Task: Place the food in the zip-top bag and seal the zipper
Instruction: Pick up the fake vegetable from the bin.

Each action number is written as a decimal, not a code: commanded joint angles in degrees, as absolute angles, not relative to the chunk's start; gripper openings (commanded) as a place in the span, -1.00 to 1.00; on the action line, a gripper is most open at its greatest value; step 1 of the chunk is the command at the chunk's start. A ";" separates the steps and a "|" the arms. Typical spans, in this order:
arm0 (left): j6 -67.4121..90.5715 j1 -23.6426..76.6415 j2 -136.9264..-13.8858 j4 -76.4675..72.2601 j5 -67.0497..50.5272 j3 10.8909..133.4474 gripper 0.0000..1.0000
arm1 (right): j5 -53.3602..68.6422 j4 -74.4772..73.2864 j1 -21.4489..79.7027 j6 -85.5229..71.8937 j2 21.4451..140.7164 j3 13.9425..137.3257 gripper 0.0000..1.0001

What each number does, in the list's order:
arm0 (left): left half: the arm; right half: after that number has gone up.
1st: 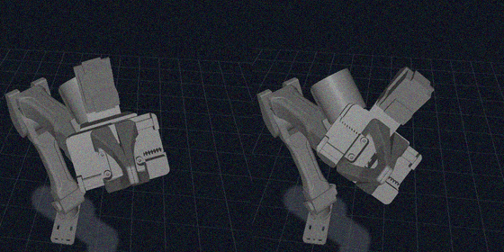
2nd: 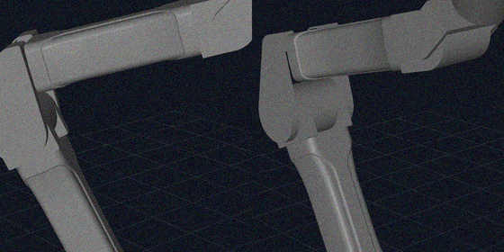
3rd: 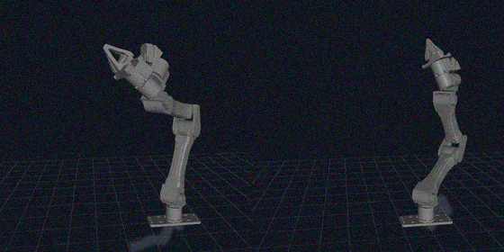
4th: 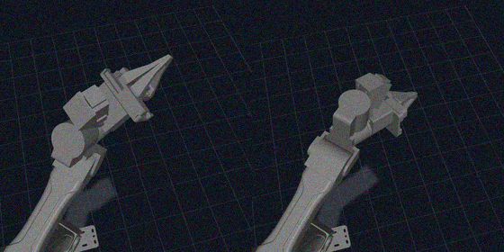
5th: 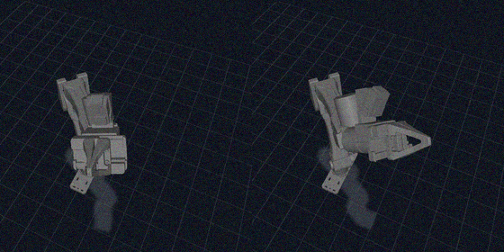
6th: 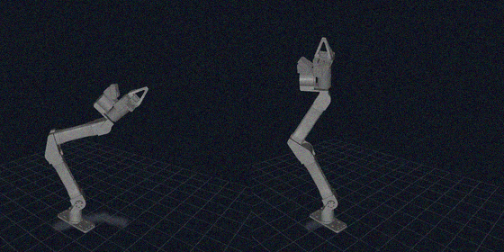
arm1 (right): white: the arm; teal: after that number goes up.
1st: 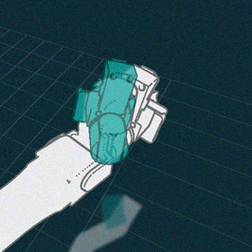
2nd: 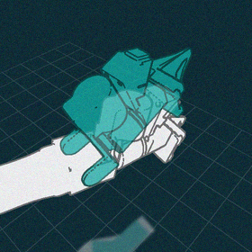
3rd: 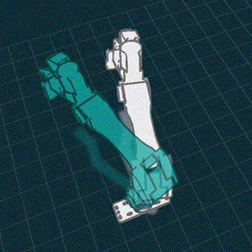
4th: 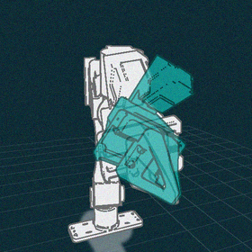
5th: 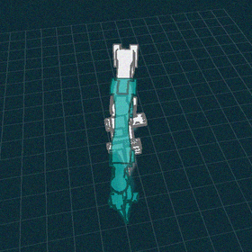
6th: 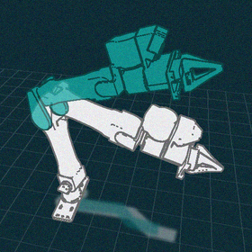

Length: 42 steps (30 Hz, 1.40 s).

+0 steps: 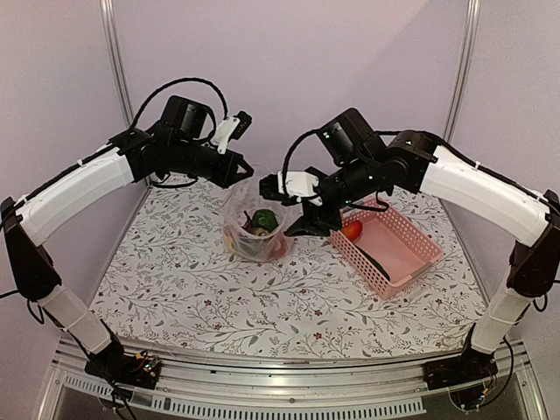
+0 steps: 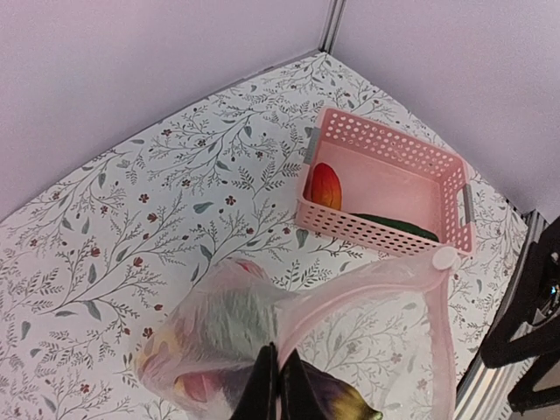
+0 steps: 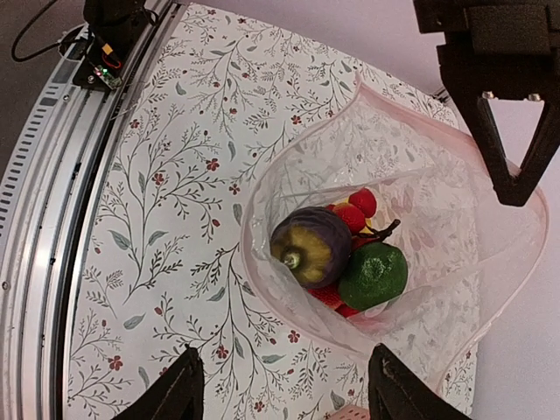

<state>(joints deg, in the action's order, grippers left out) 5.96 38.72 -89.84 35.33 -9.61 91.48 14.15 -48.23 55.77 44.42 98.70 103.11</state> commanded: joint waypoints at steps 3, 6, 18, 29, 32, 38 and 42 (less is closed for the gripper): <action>5.59 39.20 -88.55 34.01 -9.75 91.26 -1.00 | 14.05 -49.20 51.69 43.14 90.50 96.51 0.25; 5.78 39.20 -88.40 34.06 -9.68 91.32 -1.00 | 15.84 -48.56 46.75 42.35 88.00 92.72 0.25; 6.21 39.21 -88.94 34.19 -9.07 91.19 -1.00 | 20.73 -43.85 25.77 35.73 87.35 80.60 0.20; 6.34 39.29 -89.45 33.84 -9.10 91.04 -1.00 | 16.04 -41.45 21.29 29.63 96.41 73.81 0.17; 6.31 39.29 -89.30 33.84 -9.49 90.95 -1.00 | 15.23 -41.40 21.30 29.32 99.11 73.33 0.16; 5.95 39.31 -89.09 34.22 -8.64 90.62 -1.00 | 15.71 -41.66 21.33 29.00 103.42 73.04 0.17; 5.79 39.31 -88.88 33.95 -8.18 90.14 -1.00 | 15.52 -41.80 21.34 29.20 105.61 72.95 0.22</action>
